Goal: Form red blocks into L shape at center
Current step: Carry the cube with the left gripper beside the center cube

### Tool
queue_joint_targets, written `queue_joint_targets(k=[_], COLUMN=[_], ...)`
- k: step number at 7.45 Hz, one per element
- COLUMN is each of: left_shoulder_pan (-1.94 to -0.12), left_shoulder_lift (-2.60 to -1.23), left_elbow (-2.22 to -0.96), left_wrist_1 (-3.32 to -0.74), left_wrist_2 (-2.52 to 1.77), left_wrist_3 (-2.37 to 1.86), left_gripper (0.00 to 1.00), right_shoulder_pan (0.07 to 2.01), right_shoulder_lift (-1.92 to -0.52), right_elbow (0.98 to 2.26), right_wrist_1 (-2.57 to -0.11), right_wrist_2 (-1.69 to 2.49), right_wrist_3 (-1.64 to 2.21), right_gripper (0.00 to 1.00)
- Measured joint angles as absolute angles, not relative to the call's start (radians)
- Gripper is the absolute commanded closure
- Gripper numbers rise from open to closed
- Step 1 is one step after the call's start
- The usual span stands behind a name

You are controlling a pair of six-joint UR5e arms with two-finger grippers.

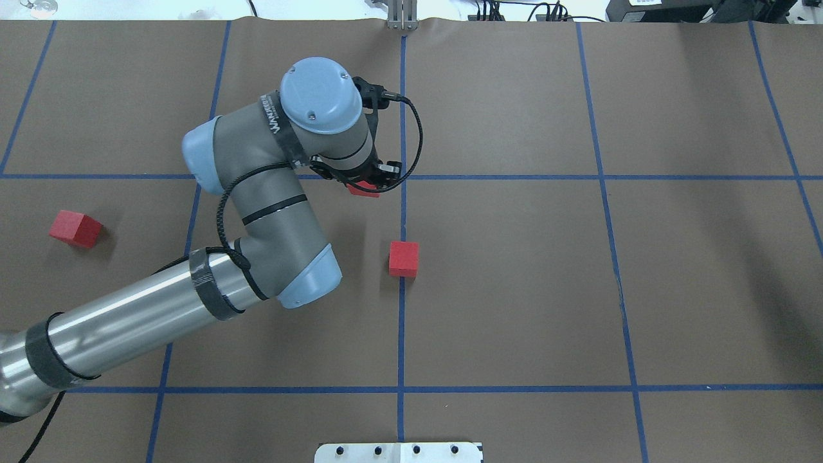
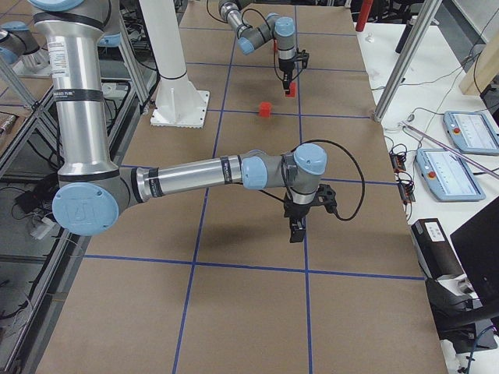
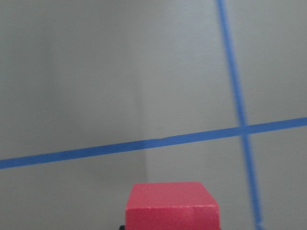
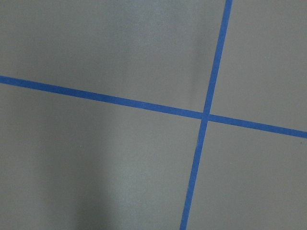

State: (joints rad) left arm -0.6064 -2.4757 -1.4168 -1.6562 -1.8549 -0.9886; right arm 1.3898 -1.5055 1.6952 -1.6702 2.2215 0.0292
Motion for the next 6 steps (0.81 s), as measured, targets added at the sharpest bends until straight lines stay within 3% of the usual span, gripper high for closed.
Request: queue_joint_targets(k=[2,6], left_shoulder_pan=[-0.581,-0.537], left_shoulder_lift=[-2.554,-2.569], left_elbow=[-1.326,-1.271], left_wrist_1=[-1.657,-1.648], left_wrist_2=[-1.853,-1.855], left_wrist_3=[-0.988,-1.045], left_gripper=[1.00,1.00], right_shoulder_pan=[1.390,1.390], right_shoulder_lift=[-1.505,-1.505], right_elbow=[1.688,1.686], right_wrist_1=[-1.669,-1.669], right_wrist_2=[2.223,2.223], right_wrist_3=[0.029,0.031], right_gripper=[0.00,0.00])
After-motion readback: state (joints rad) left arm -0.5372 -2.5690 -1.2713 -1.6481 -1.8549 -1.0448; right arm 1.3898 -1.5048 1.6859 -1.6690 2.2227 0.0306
